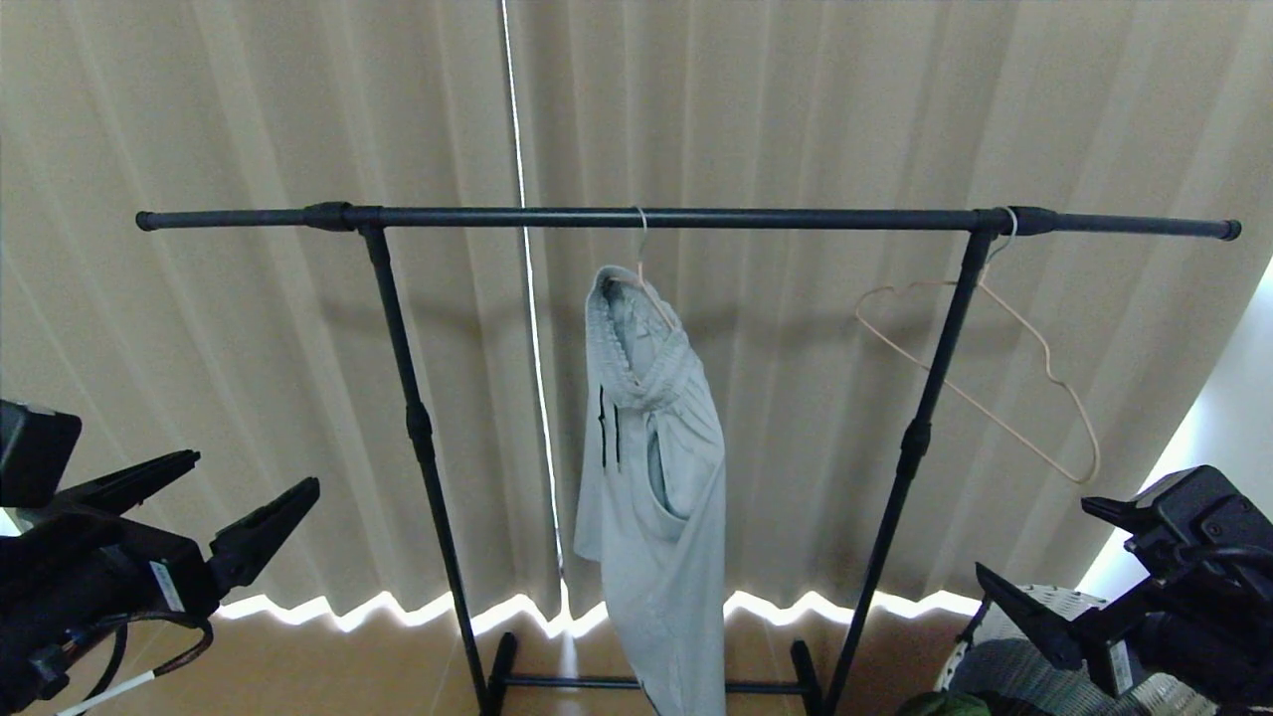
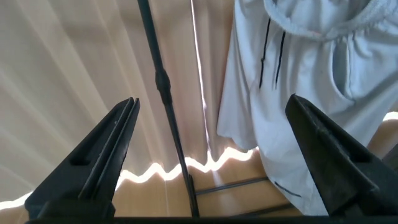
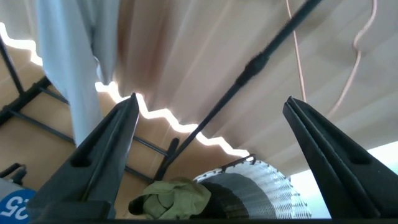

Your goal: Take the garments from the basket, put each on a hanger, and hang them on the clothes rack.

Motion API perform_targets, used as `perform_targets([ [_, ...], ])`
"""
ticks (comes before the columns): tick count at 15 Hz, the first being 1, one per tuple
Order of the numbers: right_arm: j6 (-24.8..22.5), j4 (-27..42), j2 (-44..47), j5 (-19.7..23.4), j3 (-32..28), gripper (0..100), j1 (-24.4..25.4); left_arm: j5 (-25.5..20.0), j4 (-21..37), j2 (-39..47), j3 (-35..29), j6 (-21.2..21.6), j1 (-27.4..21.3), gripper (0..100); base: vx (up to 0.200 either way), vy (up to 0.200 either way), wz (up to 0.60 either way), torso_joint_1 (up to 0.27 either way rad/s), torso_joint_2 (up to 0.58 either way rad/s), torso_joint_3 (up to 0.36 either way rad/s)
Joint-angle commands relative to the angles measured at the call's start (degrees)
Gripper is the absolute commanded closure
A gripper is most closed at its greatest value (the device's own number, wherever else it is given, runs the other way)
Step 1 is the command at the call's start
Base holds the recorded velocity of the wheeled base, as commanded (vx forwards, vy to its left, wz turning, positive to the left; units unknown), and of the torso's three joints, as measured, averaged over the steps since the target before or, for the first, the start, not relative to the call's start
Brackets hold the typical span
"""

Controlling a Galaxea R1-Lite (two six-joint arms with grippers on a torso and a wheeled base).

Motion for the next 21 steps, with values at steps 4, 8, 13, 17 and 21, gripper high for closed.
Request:
perform_targets([
  [4,-0.03,-0.03,0.03,0.01,0.17,0,0.03,-0.06,0.0,0.2,0.01,0.08,-0.02,0,0.0,0.0,0.0,-0.221,0.48,0.25],
  [8,-0.03,0.06,0.12,0.01,0.26,0,0.03,-0.06,-0.09,0.12,0.09,0.17,-0.02,0,0.0,0.0,0.0,-0.229,0.48,0.259],
  [13,-0.03,0.14,0.39,-0.08,0.79,0,0.03,-0.06,-0.09,0.38,0.45,0.43,-0.11,0,0.0,0.0,0.0,-0.209,0.47,0.258],
  [17,-0.03,0.14,0.39,-0.34,0.88,0,0.03,-0.06,-0.18,0.38,0.53,1.22,-0.11,0,0.0,0.0,0.0,-0.195,0.46,0.261],
  [21,-0.03,0.06,0.21,-0.25,1.4,0,0.03,-0.06,-0.18,0.29,0.8,1.22,-0.11,0,0.0,0.0,0.0,-0.146,0.37,0.217],
])
